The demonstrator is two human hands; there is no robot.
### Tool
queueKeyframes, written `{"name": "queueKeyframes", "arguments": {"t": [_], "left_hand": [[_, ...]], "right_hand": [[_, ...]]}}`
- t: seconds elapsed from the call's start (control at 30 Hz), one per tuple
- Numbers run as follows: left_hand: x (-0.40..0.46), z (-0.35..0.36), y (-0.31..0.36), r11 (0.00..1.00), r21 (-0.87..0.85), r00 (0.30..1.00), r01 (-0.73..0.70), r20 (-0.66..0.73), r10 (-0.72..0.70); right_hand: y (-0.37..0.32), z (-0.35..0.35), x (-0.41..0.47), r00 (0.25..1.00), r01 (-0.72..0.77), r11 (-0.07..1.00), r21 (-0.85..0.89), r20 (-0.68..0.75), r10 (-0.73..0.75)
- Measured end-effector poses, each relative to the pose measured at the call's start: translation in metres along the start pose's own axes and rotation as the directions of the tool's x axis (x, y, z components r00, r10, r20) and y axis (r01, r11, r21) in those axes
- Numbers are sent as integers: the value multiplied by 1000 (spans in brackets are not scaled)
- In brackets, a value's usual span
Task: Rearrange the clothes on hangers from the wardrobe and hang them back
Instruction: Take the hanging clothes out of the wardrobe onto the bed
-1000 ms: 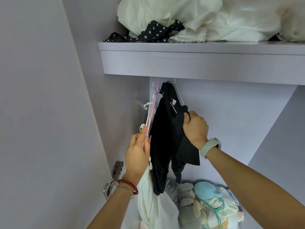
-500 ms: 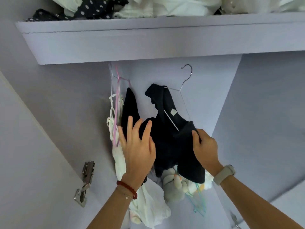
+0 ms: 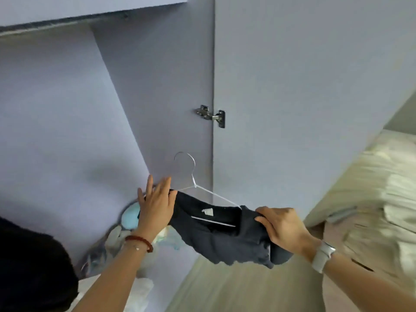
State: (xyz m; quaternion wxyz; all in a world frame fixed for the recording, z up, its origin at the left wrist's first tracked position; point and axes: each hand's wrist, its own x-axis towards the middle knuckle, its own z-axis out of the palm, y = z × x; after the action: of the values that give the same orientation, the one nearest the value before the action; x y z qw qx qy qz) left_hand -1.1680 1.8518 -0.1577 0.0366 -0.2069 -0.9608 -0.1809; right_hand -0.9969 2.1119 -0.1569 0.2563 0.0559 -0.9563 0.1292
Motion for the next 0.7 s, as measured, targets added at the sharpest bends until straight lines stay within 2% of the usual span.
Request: {"name": "queueKeyframes", "arguments": {"t": [0.07, 0.17, 0.27, 0.4, 0.5, 0.57, 0.63, 0.7], "left_hand": [[7, 26, 34, 992, -72, 986, -104, 126, 112], [0, 53, 104, 945, -255, 950, -207, 179, 256], [-15, 74, 168, 891, -326, 898, -318, 200, 393], [-39, 102, 234, 823, -365, 793, -435, 276, 543], [-53, 117, 268, 801, -369, 739, -472, 329, 588], [-57, 128, 287, 790, -376, 688, -484, 395, 609], [-64, 140, 302, 764, -400, 602, -506, 471, 645], [-75, 154, 321, 703, -412, 485, -580, 519, 704]], "right_hand": [[26, -27, -35, 994, -106, 993, -56, -15, 105], [62, -62, -93, 956, -294, 951, -97, -34, 293], [90, -85, -149, 832, -555, 823, -121, -62, 552], [95, -95, -209, 695, -714, 683, -153, -40, 718], [76, -92, -251, 575, -813, 561, -158, -67, 815], [55, -89, -274, 461, -887, 452, -98, -98, 882], [30, -85, -295, 333, -943, 326, -71, -155, 930], [6, -86, -313, 188, -982, 175, -76, -255, 948]]}}
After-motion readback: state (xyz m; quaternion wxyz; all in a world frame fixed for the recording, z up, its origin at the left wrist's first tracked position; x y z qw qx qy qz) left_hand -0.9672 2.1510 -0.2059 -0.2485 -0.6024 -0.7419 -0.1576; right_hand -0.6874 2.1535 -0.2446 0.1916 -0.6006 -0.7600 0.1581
